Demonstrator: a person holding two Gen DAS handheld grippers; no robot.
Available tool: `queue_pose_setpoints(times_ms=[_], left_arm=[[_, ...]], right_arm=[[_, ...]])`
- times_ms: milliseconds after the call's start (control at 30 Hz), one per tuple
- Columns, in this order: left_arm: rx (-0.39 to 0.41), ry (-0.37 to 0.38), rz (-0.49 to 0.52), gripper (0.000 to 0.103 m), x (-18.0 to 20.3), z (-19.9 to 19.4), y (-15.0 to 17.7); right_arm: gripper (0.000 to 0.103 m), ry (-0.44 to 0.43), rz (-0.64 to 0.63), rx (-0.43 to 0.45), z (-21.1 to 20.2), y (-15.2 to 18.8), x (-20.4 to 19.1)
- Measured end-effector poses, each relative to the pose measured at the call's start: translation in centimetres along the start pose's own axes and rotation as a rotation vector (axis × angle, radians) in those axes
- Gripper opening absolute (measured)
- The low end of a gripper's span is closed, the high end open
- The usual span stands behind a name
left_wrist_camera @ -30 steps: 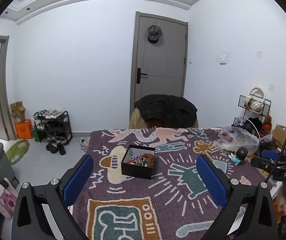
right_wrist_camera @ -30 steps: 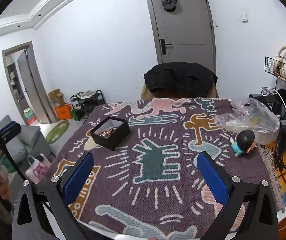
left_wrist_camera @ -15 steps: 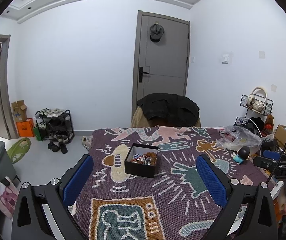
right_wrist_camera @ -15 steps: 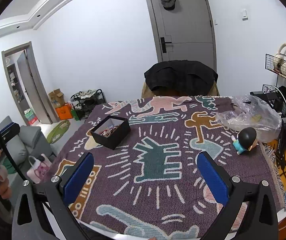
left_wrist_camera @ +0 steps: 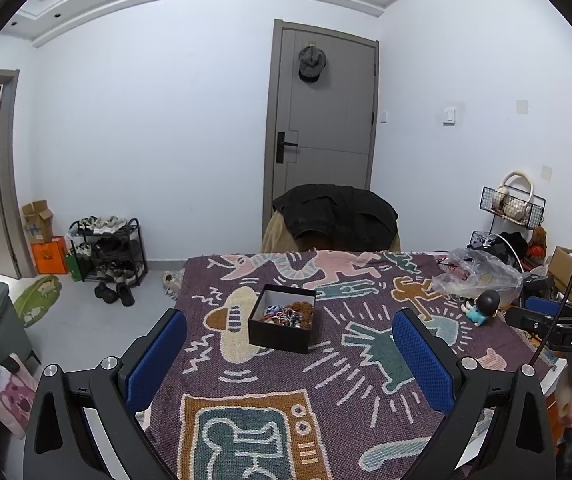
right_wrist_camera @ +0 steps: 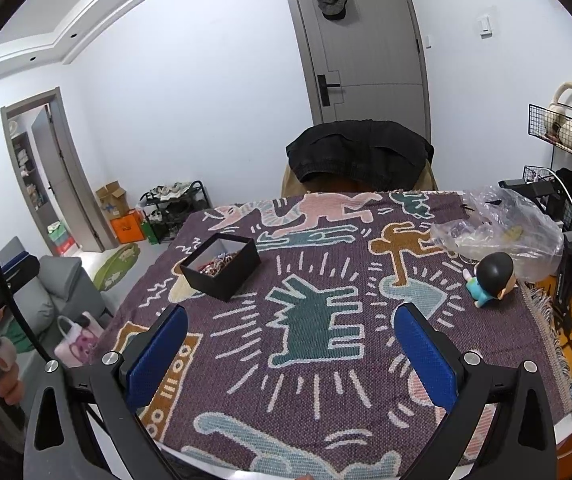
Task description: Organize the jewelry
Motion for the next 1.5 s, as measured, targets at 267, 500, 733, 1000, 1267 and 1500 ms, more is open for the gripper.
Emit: queue_pose_setpoints(times_ms=[267, 500, 733, 1000, 1267, 1500], left_arm=[[0.006, 0.004, 0.015, 0.103, 0.7, -0.1, -0.1], [-0.014, 0.0, 0.03, 0.103, 1.1, 0.3, 0.3], [-0.026, 0.009, 0.036, 0.103, 1.6, 0.2, 0.5], [-0.031, 0.01, 0.045, 0.103, 1.9, 0.4, 0.7], [-0.025, 0.014, 0.044, 0.103, 2.0, 0.5, 0.9], [-0.026, 0.024, 0.052, 0.103, 2.5, 0.6, 1.0]], right_arm=[[0.103, 0.008, 0.023, 0.006, 0.0, 0.1, 0.6], [0.103, 0.01, 0.039, 0.016, 0.1, 0.2, 1.4], [0.103, 0.01, 0.037, 0.035, -0.5, -0.1, 1.4], [0.103, 0.011, 0.044, 0.038, -0.4, -0.1, 1.5], [0.103, 0.007, 0.041, 0.025, 0.1, 0.2, 1.2], [0.103, 0.009, 0.049, 0.023, 0.2, 0.2, 1.4]])
Point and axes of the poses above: each gripper's, at about its wrist camera, not at the fingertips, and z roughly the way its jaws point, x to its right, y to its underside, the point moved 10 cm from there along z, roughly the way its jaws point, and after that the axes turned 15 degrees about -y, right-handed, at the moved point
